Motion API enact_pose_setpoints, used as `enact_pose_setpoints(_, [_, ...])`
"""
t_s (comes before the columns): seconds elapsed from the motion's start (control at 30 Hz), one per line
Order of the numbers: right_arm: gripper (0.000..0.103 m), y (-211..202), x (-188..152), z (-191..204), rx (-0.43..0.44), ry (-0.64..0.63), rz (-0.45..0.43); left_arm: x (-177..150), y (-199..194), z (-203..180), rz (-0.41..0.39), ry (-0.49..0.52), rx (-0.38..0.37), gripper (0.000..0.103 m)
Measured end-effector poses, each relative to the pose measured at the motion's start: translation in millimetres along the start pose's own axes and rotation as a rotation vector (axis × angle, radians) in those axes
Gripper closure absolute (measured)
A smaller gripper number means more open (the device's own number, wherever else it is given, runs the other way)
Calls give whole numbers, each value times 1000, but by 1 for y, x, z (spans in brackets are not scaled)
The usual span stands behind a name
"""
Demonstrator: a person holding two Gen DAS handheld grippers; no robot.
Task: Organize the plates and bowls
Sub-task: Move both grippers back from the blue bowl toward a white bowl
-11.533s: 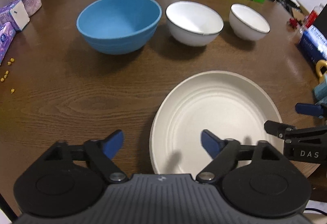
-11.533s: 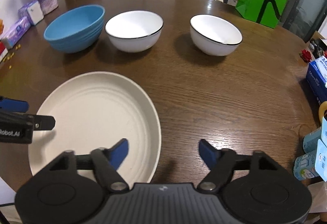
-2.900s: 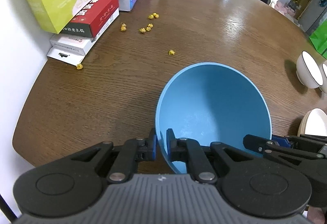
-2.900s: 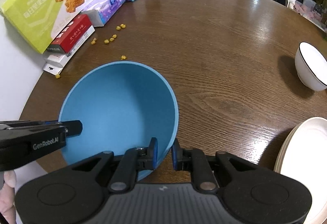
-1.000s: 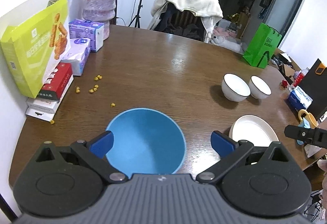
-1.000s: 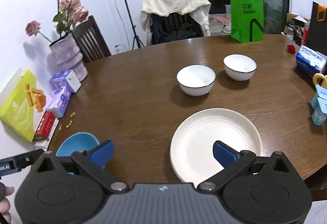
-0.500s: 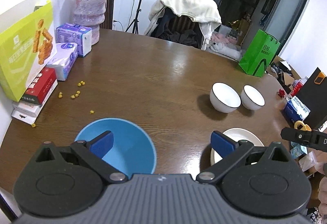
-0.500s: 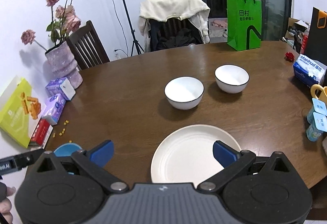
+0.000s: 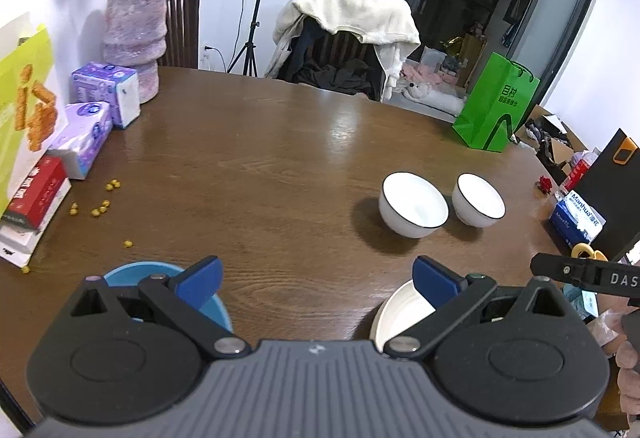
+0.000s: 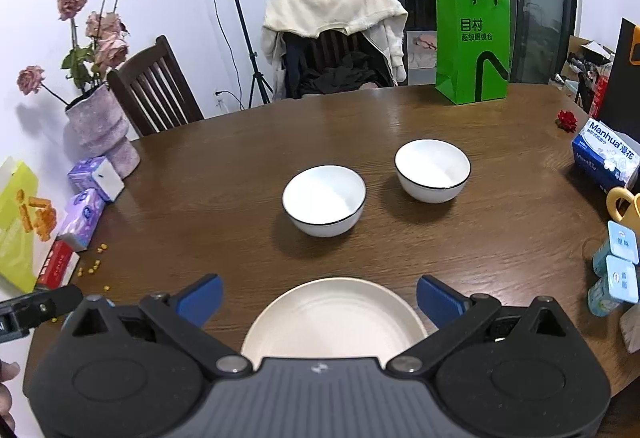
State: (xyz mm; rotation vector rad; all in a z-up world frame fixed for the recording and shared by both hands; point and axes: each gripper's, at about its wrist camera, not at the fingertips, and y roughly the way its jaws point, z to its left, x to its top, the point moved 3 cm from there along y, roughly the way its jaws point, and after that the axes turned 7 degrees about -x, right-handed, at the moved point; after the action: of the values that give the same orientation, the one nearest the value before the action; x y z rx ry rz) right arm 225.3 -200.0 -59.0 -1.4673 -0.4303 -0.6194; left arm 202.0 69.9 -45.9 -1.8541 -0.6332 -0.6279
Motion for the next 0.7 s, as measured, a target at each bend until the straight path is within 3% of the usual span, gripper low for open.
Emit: enact_pose_setpoints(0.7, [0,78,49,-61,-15,-16,67,37,91,-51,51,-5,33,0])
